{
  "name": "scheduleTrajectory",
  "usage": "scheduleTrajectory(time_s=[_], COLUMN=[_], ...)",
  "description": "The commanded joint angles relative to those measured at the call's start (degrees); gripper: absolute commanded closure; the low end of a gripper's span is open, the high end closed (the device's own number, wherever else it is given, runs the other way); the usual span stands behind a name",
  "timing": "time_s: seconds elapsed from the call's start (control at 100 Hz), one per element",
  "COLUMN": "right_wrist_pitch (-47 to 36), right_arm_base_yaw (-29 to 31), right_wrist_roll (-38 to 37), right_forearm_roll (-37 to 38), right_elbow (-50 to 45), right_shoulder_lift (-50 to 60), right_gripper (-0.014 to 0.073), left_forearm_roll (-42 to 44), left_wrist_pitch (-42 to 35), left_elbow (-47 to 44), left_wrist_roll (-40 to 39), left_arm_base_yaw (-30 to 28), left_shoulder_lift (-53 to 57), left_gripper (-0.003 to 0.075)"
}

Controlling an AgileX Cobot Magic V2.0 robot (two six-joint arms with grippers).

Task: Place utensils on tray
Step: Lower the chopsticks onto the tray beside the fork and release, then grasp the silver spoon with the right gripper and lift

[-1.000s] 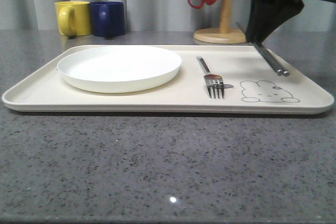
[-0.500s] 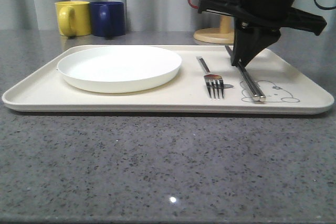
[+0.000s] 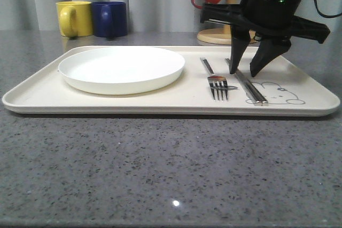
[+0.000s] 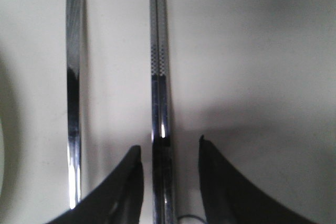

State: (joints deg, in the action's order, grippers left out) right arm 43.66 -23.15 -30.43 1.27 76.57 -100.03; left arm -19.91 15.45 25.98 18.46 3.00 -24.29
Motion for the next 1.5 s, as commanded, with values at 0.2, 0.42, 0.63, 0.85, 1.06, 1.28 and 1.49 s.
scheduleTrajectory(time_s=[0.2, 0.42, 0.63, 0.85, 1.06, 1.28, 1.49], right_wrist_pitch=[1.1, 7.4, 11.7, 13.7, 13.7, 12.8, 12.8], right_arm_base_yaw=[0.2, 1.5, 10.2, 21.8, 30.5, 35.9, 37.6], right_wrist_roll=[0.8, 8.6, 14.9, 20.8, 28.5, 31.5, 32.2], right_forearm_roll=[1.6, 3.2, 3.2, 2.7, -1.3, -3.4, -3.4], right_elbow=[3.7, 7.3, 7.3, 7.3, 7.3, 7.1, 7.1], right_shoulder_lift=[6.4, 10.8, 13.2, 13.2, 12.8, 10.1, 7.1], right_gripper=[0.0283, 0.0283, 0.0283, 0.0283, 0.0283, 0.0283, 0.0283], left_forearm_roll=[-0.5, -0.5, -0.5, -0.5, -0.5, -0.5, -0.5], left_wrist_pitch=[-4.4, -4.4, -4.4, -4.4, -4.4, -4.4, -4.4], left_elbow=[1.6, 1.6, 1.6, 1.6, 1.6, 1.6, 1.6], left_wrist_roll=[0.1, 0.1, 0.1, 0.1, 0.1, 0.1, 0.1], left_arm_base_yaw=[-0.2, -0.2, -0.2, -0.2, -0.2, -0.2, -0.2], left_shoulder_lift=[-0.3, -0.3, -0.3, -0.3, -0.3, -0.3, -0.3], left_gripper=[0.0738, 0.0738, 0.0738, 0.0738, 0.0738, 0.0738, 0.0738])
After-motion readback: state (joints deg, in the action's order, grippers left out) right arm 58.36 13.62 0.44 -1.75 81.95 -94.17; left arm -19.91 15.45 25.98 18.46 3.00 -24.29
